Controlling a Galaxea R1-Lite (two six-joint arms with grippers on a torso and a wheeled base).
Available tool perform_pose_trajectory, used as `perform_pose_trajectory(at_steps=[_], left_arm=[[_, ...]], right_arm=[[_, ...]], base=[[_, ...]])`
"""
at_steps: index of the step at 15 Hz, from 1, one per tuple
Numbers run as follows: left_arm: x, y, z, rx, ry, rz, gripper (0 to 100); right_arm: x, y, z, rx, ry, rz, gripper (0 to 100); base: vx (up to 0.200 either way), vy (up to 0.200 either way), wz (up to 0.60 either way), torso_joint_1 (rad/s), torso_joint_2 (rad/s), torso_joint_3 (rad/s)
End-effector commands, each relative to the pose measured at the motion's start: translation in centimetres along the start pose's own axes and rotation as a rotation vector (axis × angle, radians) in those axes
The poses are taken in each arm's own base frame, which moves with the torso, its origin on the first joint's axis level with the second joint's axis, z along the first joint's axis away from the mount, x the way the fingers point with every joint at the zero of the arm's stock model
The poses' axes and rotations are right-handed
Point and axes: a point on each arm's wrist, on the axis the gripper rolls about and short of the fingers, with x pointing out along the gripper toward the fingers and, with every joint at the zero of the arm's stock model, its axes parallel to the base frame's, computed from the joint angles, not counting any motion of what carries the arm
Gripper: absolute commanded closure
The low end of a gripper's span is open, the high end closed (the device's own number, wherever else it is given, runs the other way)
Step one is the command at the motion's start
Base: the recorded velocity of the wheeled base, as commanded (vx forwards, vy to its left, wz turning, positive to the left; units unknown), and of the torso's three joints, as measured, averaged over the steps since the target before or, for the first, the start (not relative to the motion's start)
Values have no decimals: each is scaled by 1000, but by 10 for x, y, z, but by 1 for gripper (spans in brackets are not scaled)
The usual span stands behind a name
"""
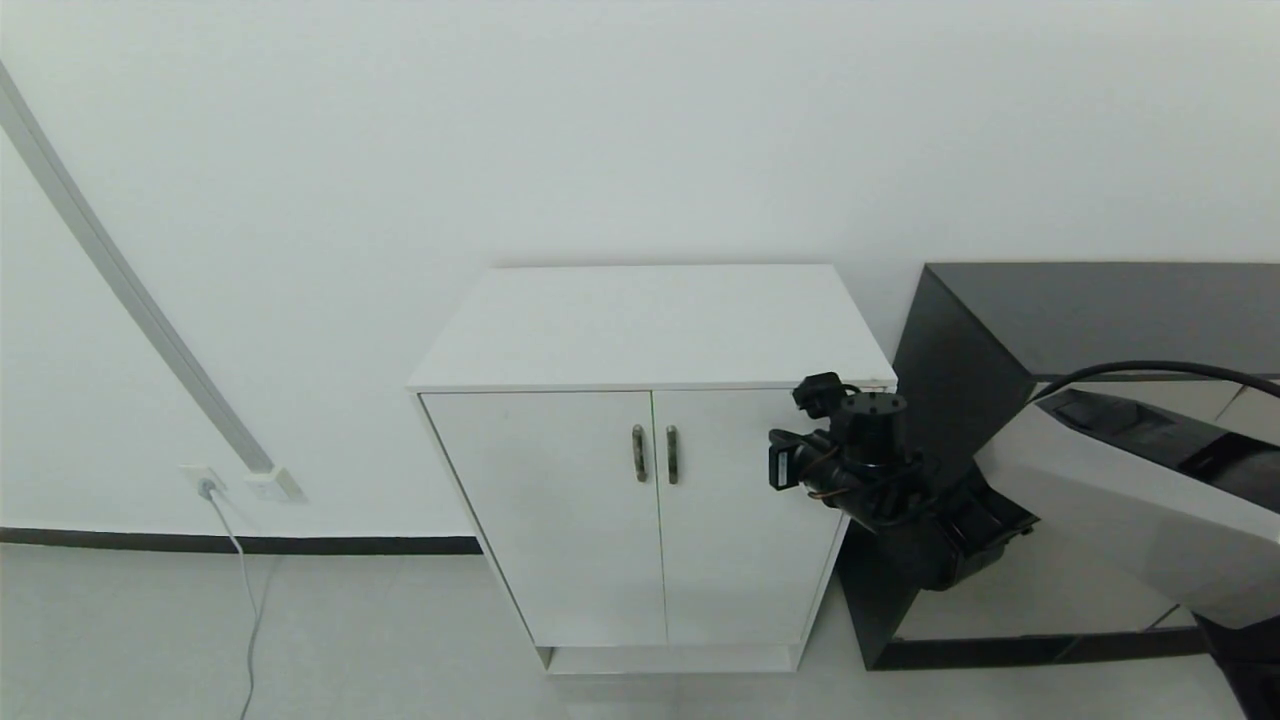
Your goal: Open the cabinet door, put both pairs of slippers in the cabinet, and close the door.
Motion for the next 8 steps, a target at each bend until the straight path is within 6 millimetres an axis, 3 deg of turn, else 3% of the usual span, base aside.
perform_pose_trajectory(at_steps=[1,8], left_arm=[[0,0,0,0,1,0,100],[0,0,0,0,1,0,100]], right_arm=[[2,-1,-2,1,2,-3,100],[2,-1,-2,1,2,-6,100]], base=[[0,0,0,0,0,0],[0,0,0,0,0,0]])
